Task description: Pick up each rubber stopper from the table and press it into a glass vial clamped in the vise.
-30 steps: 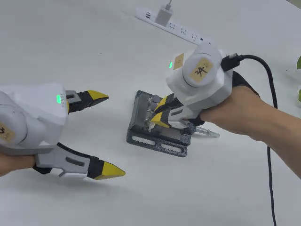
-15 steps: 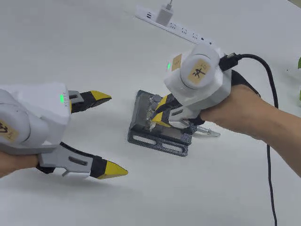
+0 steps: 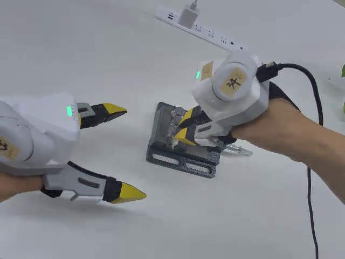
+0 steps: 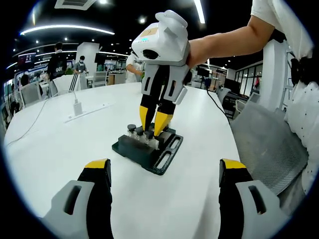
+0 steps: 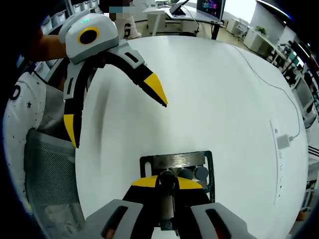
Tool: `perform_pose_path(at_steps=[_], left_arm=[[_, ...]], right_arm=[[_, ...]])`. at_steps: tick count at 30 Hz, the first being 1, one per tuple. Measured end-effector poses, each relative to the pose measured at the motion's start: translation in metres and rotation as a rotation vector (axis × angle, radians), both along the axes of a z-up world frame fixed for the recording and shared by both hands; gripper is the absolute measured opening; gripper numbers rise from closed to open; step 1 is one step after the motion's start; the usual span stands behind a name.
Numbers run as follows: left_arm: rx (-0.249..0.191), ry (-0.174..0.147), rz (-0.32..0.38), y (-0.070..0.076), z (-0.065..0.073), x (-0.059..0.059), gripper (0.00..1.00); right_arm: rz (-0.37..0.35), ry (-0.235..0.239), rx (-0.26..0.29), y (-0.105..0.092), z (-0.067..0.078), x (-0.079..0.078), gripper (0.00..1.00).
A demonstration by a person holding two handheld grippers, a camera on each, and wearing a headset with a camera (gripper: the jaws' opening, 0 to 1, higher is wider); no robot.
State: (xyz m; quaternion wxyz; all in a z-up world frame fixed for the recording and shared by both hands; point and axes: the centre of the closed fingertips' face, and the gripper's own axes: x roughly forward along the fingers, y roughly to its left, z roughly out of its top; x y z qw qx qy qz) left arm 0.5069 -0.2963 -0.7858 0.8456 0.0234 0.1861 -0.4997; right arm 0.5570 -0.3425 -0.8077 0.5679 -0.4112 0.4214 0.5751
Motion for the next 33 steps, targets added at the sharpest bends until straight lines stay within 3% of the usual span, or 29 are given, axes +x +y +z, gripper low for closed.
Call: perform_pose_path(at_steps=[14, 22, 33], left_arm=[[0.002, 0.004, -0.003, 0.0, -0.001, -0.001, 0.88], [0.0, 0.006, -0.003, 0.001, -0.001, -0.001, 0.87], [-0.001, 0.006, -0.005, 0.001, 0.0, -0.001, 0.87]], right_arm=[[-0.024, -0.011, 0.041, 0.001, 0.007, 0.002, 0.1], [-0.017, -0.029, 0.046, -0.005, 0.012, 0.006, 0.0], [-0.03, -0.003, 0.061, -0.005, 0.008, 0.002, 0.0]])
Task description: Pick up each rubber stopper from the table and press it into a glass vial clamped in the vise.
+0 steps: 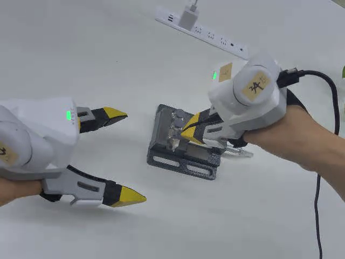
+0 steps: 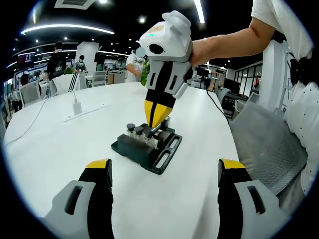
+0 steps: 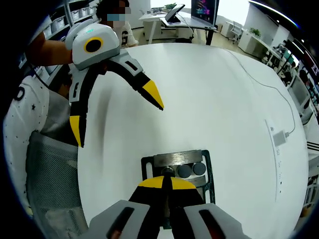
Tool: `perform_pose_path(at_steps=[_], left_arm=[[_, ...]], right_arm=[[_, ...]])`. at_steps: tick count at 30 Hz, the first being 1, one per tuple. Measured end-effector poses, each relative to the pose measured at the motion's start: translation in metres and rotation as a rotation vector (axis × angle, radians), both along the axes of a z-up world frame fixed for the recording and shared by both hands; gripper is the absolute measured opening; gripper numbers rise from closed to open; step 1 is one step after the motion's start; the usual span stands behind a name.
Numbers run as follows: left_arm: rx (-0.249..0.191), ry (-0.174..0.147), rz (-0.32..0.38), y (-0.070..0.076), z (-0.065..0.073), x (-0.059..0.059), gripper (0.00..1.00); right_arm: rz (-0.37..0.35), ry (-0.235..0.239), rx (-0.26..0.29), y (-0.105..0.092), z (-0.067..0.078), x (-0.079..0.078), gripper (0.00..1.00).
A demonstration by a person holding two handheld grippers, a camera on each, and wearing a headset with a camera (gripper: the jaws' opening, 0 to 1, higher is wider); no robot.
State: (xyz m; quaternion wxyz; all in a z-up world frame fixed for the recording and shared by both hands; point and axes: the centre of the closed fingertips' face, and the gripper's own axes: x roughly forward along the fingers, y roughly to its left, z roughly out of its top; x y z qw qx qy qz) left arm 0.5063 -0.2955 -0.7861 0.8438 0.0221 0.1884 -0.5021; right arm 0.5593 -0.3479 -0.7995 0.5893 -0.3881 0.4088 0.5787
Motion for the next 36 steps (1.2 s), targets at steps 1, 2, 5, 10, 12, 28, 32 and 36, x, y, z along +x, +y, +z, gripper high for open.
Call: perform_pose_path(at_steps=[1, 2, 5, 10, 12, 28, 32, 36], left_arm=[[-0.001, 0.0, 0.0, 0.0, 0.0002, 0.0001, 0.87], [-0.002, 0.001, 0.0, -0.0001, 0.0001, 0.0, 0.87], [0.0, 0.002, -0.001, 0.0001, -0.0003, -0.0002, 0.86], [-0.001, 0.005, 0.001, 0.0008, -0.0007, -0.0002, 0.86], [-0.002, 0.005, 0.001, 0.001, -0.0009, -0.0002, 0.85], [-0.009, 0.008, 0.011, 0.0018, -0.0017, 0.0007, 0.84], [-0.011, 0.009, 0.013, 0.0014, -0.0024, 0.0006, 0.84], [-0.013, 0.01, 0.008, 0.0002, -0.0029, -0.0002, 0.84]], right_arm=[[-0.001, 0.001, 0.001, 0.0002, -0.0002, -0.0001, 0.0], [-0.004, 0.003, 0.002, 0.0003, -0.0008, 0.0001, 0.0], [-0.004, 0.001, 0.003, 0.0005, -0.0017, 0.0004, 0.0], [-0.008, 0.003, 0.005, 0.0016, -0.0038, 0.0016, 0.0], [-0.007, 0.001, 0.003, 0.0015, -0.0049, 0.0024, 0.0], [0.001, 0.014, -0.005, 0.0057, -0.0057, 0.0011, 0.0], [-0.02, 0.018, -0.003, 0.0044, -0.0058, 0.0005, 0.0], [-0.035, 0.012, 0.0, 0.0048, -0.0053, 0.0001, 0.0]])
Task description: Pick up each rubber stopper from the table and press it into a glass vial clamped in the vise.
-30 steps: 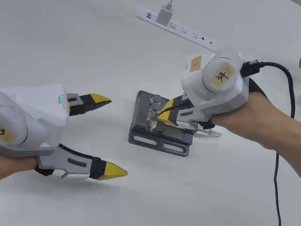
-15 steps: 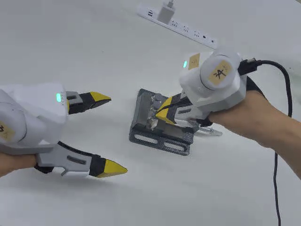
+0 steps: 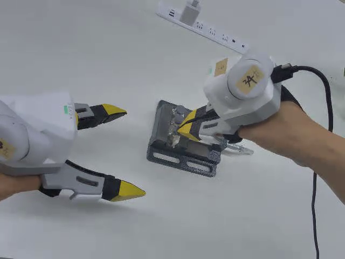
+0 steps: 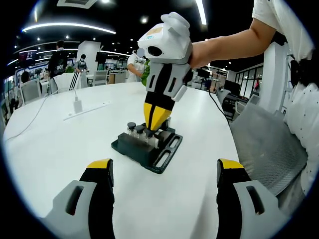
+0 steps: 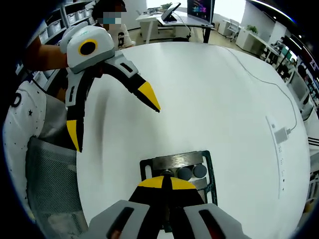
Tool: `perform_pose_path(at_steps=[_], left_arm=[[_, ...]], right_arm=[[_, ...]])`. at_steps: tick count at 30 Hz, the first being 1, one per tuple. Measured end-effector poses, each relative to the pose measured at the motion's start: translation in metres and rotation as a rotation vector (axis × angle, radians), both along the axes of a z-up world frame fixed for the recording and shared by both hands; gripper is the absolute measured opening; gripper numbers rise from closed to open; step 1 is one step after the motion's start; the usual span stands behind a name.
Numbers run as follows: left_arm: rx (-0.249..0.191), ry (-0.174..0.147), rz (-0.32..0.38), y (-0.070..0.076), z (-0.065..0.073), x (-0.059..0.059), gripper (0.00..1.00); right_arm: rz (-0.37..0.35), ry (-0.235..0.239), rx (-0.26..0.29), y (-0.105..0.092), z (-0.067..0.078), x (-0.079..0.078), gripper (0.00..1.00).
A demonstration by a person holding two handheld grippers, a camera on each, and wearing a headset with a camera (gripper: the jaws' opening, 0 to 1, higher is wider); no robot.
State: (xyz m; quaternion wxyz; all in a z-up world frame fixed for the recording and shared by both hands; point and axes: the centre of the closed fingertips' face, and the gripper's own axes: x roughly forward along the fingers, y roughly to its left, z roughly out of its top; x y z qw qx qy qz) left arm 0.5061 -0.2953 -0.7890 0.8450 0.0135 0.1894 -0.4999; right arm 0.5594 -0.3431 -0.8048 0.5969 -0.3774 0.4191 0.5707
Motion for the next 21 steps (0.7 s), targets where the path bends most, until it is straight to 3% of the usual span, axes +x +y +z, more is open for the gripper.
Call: perform_pose_path(at_steps=[21], left_arm=[[-0.001, 0.002, -0.003, 0.0002, -0.0005, -0.0008, 0.84]], right_arm=[[-0.019, 0.012, 0.0, -0.0016, -0.0001, -0.0005, 0.0]])
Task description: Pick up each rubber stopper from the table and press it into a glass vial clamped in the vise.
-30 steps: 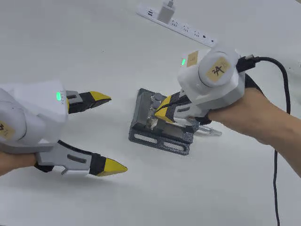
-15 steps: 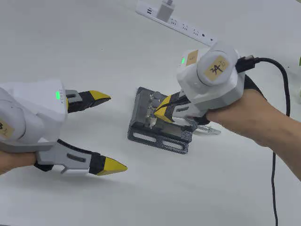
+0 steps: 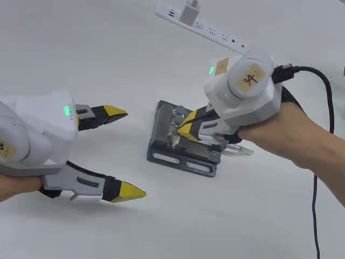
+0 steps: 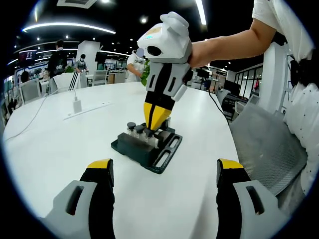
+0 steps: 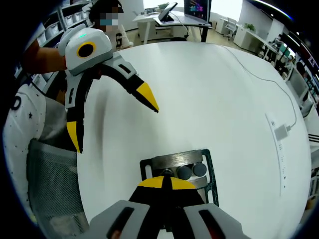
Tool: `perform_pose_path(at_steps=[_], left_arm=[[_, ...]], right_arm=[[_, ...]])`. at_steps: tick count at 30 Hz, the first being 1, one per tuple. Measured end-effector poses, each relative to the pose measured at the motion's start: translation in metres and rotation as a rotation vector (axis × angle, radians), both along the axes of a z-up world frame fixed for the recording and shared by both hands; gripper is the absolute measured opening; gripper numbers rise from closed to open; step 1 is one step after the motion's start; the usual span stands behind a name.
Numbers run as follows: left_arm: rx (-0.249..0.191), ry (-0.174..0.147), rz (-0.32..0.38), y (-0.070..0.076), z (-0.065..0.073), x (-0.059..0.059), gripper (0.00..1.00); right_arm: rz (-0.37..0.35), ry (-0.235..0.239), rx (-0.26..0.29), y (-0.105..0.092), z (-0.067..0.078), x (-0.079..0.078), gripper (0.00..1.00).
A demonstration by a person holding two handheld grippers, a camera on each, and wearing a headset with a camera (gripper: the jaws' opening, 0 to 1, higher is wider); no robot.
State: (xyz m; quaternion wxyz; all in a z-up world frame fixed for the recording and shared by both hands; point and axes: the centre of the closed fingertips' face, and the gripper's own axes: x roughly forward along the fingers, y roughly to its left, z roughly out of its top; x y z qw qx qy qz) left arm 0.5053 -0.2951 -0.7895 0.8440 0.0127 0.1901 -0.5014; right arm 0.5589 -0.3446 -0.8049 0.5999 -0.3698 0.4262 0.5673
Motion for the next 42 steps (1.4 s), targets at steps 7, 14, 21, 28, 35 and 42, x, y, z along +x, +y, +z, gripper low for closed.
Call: perform_pose_path(at_steps=[7, 14, 21, 28, 35, 42], left_arm=[[0.003, 0.003, -0.001, 0.0002, 0.0, -0.0006, 0.83], [0.0, 0.002, -0.004, -0.0012, 0.0011, 0.0006, 0.84], [-0.002, 0.0, -0.005, -0.0016, 0.001, 0.0013, 0.84], [-0.005, 0.002, -0.003, -0.0017, 0.0008, 0.0011, 0.84], [-0.009, 0.002, 0.001, -0.002, 0.0008, 0.0025, 0.83], [-0.013, 0.0, 0.004, -0.0023, 0.0009, 0.0033, 0.83]], right_arm=[[-0.019, 0.011, 0.015, 0.0002, 0.0007, -0.0017, 0.0], [-0.046, 0.02, 0.014, 0.0012, 0.0006, -0.0021, 0.0], [-0.065, 0.017, 0.009, 0.0018, 0.0011, -0.0034, 0.0], [-0.042, 0.013, 0.001, 0.0057, -0.0005, 0.0002, 0.0], [-0.017, 0.012, -0.019, 0.002, -0.0032, 0.001, 0.0], [-0.014, 0.019, -0.026, 0.0006, -0.0042, 0.0017, 0.0]])
